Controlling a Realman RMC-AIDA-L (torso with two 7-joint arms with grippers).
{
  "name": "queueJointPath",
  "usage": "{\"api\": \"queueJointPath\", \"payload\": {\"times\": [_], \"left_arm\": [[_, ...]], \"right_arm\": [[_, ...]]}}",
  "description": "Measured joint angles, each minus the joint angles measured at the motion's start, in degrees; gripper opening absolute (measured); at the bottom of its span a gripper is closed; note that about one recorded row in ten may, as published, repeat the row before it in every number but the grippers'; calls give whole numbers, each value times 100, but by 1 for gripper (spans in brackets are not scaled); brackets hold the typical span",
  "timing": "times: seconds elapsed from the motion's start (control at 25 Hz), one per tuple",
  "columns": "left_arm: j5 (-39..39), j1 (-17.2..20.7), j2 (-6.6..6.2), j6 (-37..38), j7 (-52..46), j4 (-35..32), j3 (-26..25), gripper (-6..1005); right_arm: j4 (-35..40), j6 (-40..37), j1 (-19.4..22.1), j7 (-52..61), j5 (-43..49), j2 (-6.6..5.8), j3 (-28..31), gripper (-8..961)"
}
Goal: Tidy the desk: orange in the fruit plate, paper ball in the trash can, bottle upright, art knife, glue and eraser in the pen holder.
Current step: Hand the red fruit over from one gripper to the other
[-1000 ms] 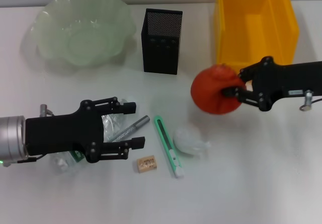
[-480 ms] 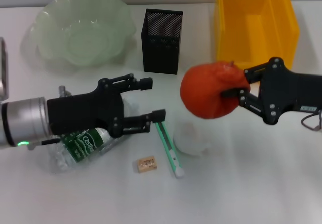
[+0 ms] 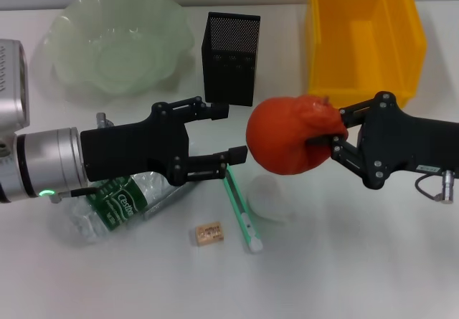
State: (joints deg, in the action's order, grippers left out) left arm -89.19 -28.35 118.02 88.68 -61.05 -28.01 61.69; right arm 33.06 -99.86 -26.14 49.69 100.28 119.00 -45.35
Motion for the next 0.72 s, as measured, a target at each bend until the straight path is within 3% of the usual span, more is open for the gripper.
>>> {"api": "queueJointPath", "payload": {"times": [0.72], "left_arm": [[-2,48,29,276,97,13,38,764]], "right_arm": [[-197,183,-44,-223,-140,-5,23,31]]}}
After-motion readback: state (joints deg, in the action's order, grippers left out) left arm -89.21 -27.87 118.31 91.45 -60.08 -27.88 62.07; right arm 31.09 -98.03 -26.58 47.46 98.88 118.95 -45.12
